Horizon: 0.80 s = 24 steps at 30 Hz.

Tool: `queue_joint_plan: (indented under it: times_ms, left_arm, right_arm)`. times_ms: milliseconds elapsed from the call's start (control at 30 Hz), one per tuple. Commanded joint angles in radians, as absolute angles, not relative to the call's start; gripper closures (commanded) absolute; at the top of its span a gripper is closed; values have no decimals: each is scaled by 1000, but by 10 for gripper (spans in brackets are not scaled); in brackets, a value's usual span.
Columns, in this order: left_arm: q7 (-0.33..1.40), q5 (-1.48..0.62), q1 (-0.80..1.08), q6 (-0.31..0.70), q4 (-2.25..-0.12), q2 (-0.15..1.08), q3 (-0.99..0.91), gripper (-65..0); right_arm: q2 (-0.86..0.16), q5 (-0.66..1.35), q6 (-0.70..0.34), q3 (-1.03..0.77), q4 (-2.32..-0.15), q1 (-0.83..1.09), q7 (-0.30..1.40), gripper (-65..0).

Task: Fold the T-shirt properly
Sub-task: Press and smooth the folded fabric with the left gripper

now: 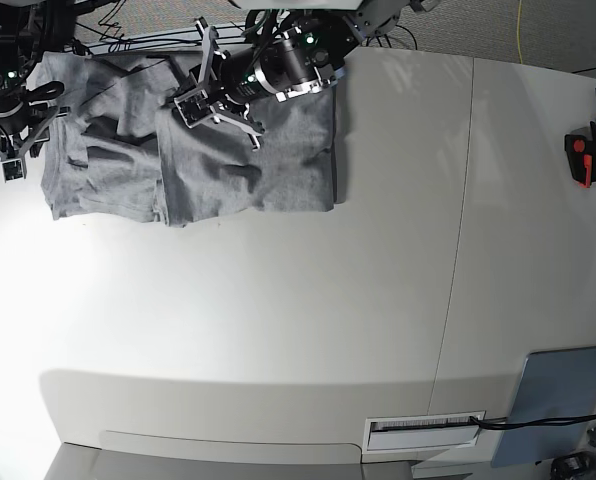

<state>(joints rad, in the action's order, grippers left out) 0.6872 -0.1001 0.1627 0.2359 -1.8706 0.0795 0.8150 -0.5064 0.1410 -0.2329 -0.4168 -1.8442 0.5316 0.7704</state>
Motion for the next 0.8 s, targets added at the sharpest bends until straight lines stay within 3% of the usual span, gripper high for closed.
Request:
queue_joint_plan:
  times_ms: [0, 200, 600, 700, 767]
  left_arm:
    - [665, -129, 169, 264, -1872, 56, 822, 0]
    - [664, -214, 168, 440, -1859, 52, 822, 0]
    - [664, -214, 168, 447, -1859, 51, 822, -9]
    - [664, -214, 168, 447, -1859, 50, 822, -239]
    - [664, -214, 168, 447, -1859, 50, 822, -354]
  right_arm:
    - [-526, 138, -225, -427, -1859, 529, 759, -262]
    - [-526, 138, -225, -427, -1859, 529, 759, -262]
    - [-526, 138, -225, -427, -1859, 529, 759, -262]
    - [-526, 138, -224, -427, -1859, 529, 759, -262]
    - [-526, 138, -224, -427, -1859, 529, 759, -262]
